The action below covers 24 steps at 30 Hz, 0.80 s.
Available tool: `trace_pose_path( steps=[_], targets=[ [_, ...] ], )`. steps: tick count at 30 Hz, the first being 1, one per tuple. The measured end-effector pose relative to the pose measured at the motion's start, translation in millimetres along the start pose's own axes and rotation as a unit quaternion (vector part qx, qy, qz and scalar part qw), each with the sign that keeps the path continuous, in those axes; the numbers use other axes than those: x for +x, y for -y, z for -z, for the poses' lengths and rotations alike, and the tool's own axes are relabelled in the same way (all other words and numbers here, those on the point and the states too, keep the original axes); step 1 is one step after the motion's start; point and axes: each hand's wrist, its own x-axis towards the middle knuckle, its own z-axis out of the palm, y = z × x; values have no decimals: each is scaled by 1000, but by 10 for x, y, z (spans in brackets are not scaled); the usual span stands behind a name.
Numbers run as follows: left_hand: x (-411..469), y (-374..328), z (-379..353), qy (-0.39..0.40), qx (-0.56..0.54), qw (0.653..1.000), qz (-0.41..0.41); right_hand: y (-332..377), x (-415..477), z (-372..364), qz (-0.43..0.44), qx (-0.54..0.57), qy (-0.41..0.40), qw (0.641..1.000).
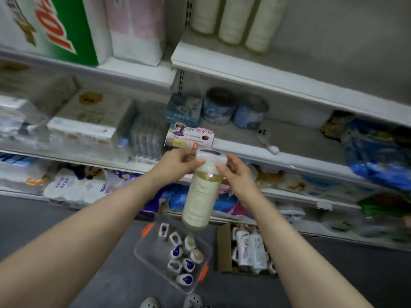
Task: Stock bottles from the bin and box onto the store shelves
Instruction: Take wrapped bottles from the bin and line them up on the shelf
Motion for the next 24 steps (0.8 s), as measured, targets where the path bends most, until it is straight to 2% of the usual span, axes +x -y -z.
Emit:
trace_pose_path(
  steps=[10, 15, 24],
  targets=[
    [7, -1230, 133, -11, 55, 993, -108, 1145, -332, 444, 115, -13, -67, 991],
    [39, -1732, 119, -19, -18, 988, -153, 1581, -342, 693, 163, 4, -84, 983],
    [470, -2506, -8, -45, -32, 975, -216, 2215, -17, 1281, 242, -15, -93, 966]
  ],
)
